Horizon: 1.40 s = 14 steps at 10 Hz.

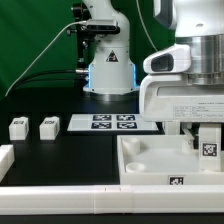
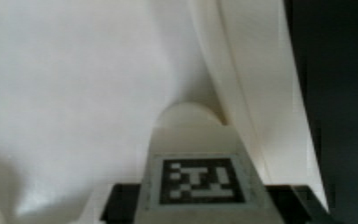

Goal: Assemble one leg

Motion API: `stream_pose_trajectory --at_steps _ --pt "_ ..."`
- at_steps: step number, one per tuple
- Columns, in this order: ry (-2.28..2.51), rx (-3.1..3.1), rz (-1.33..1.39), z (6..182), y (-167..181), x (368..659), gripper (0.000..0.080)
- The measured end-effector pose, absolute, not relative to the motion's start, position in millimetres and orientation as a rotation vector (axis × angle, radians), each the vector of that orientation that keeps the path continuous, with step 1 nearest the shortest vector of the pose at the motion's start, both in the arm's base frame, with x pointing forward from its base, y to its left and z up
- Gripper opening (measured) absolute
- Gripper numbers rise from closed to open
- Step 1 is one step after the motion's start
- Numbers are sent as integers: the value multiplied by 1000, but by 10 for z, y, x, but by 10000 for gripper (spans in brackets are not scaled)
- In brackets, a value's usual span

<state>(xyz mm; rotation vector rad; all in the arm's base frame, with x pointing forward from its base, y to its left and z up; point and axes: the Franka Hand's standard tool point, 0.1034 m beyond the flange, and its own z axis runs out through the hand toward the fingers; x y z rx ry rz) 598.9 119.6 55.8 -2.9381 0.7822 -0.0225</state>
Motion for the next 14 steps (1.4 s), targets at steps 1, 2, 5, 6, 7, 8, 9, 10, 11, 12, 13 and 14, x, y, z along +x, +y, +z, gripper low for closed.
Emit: stream_pose_trajectory --at_steps 1,2,5,6,7,8,9,10,11,12,13,14 --pt "953 -2885 -11 554 1209 5983 283" --pt "1156 -2804 5 549 1225 5976 283" --pt "1661 -2524 53 537 1265 5963 282" --pt "1802 -2425 65 538 1264 5964 282" --pt "1943 -2315 75 539 1267 5964 280" --pt "2091 -2183 88 541 1269 5966 279" --pt "2209 -2067 97 538 1271 5965 279" --pt "2360 -1906 99 540 1265 5968 279" --pt "2448 -1802 94 543 1259 5971 279" --pt "2485 -1754 89 547 1229 5976 280" --pt "2508 -1716 94 546 1219 5977 280" --pt "2507 -1719 88 547 1205 5977 290"
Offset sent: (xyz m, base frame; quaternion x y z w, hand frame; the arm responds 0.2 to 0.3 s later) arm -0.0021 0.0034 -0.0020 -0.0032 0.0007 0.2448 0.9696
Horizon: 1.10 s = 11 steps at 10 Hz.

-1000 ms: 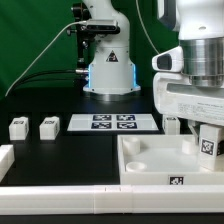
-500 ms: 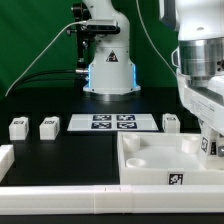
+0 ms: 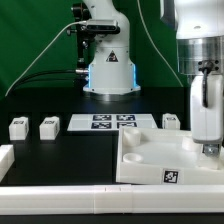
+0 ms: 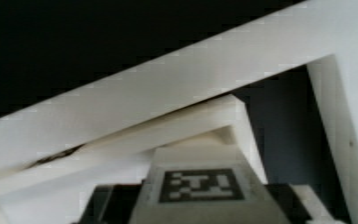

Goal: Assemble one leg

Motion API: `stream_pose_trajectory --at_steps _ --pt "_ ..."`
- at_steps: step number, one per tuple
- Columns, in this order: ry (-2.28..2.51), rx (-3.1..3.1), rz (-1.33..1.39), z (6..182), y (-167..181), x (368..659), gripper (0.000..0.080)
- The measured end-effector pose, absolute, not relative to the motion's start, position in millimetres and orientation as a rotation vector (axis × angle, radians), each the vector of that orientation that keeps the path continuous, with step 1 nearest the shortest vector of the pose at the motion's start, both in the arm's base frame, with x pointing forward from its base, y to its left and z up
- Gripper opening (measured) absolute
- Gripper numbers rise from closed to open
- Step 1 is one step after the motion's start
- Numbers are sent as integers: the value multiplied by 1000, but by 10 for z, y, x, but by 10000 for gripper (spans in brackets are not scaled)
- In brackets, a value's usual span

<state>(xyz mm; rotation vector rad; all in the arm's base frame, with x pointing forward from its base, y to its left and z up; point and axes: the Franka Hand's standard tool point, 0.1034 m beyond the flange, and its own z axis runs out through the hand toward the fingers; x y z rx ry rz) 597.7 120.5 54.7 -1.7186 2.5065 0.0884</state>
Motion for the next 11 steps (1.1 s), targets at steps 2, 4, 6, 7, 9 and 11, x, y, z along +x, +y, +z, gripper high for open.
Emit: stream_pose_trajectory --at_steps 2,4,6,7,9,11 --pt "2483 -1742 99 544 1255 5966 470" --pt "2413 -1835 93 542 1252 5964 610" --pt "2304 -1966 84 538 1243 5960 642" --pt "2203 -2076 76 537 1245 5958 648" --pt "1929 -2323 53 562 1247 5956 648" --pt "1889 -2348 50 594 1265 5952 648"
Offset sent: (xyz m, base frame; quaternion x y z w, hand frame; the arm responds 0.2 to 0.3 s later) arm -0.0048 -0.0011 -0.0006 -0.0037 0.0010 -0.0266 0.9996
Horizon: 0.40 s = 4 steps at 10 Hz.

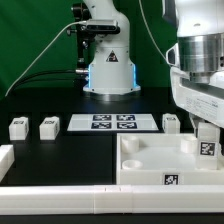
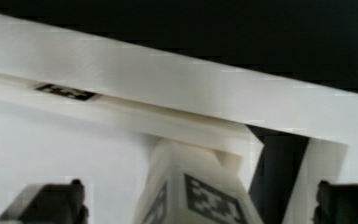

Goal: Assemble one leg

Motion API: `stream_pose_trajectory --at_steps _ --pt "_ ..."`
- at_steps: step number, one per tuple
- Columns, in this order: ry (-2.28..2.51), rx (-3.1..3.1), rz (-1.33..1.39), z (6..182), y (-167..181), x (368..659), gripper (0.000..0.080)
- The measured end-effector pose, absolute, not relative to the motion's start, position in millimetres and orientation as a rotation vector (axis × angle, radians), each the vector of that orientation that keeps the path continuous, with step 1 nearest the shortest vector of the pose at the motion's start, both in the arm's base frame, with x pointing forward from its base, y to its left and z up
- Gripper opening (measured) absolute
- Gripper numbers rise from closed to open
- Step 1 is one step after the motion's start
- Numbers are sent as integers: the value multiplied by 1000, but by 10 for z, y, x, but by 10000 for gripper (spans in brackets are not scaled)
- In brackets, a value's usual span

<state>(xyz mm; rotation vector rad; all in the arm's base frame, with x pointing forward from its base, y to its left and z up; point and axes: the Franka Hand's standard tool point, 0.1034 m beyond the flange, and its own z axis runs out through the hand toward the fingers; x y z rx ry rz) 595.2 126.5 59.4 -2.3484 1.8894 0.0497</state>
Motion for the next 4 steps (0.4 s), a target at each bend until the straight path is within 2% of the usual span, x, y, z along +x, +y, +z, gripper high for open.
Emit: stream_pose_trajectory --at_steps 4 --pt "1882 -2355 51 589 1299 5946 648"
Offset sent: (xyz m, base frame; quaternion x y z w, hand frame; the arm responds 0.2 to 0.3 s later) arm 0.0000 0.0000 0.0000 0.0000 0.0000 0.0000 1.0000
